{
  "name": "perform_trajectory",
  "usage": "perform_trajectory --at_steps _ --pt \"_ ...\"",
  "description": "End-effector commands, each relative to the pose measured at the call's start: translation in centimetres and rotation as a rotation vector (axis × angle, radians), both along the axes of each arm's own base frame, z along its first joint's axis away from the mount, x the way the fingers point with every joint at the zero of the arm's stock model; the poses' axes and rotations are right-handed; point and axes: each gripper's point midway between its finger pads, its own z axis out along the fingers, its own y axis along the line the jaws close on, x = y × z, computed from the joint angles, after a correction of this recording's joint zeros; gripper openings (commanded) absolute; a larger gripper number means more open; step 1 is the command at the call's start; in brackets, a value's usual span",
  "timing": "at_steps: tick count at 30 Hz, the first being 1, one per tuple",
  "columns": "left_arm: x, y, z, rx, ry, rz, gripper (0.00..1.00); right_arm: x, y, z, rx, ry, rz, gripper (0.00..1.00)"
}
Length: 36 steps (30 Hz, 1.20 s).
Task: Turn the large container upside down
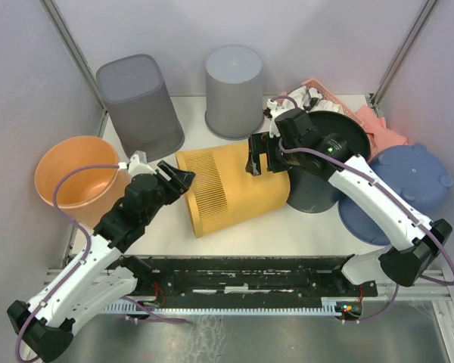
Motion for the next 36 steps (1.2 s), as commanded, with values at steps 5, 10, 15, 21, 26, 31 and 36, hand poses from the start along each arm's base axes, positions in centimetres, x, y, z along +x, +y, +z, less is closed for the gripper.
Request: perform_trajectory --at_steps 5,10,15,21,26,31,36 --pt "-1.9 2.1 2.5 0.103 -0.045 -0.016 0.73 3.0 -1.6 0.0 -0.149 -0.082 -0.050 0.99" --pt "-2.2 1.9 2.0 0.120 -0.024 -0.043 0.67 3.8 -1.7 -0.7 -0.189 -0.078 -0.074 0.99" --pt "-2.0 2.3 -0.2 0.173 0.037 -0.026 0.53 4.0 -1.8 -1.0 -0.195 -0.074 -0.085 0.99" --pt "-2.0 3.5 -2.1 0.231 0.079 0.022 0.48 4.0 -1.6 -1.0 -0.191 -0.081 -0.065 0.99" --pt "-2.8 5.3 -2.5 0.268 0.108 0.083 0.34 3.9 -2.1 -0.2 -0.189 -0.113 -0.068 0.99" --pt "-3.6 7.0 -1.6 0.288 0.097 0.134 0.29 4.3 -2.6 1.0 -0.197 -0.163 -0.079 0.99" --pt "-4.5 8.8 -1.3 0.335 0.114 0.186 0.29 4.9 -2.3 0.5 -0.213 -0.147 -0.087 0.99"
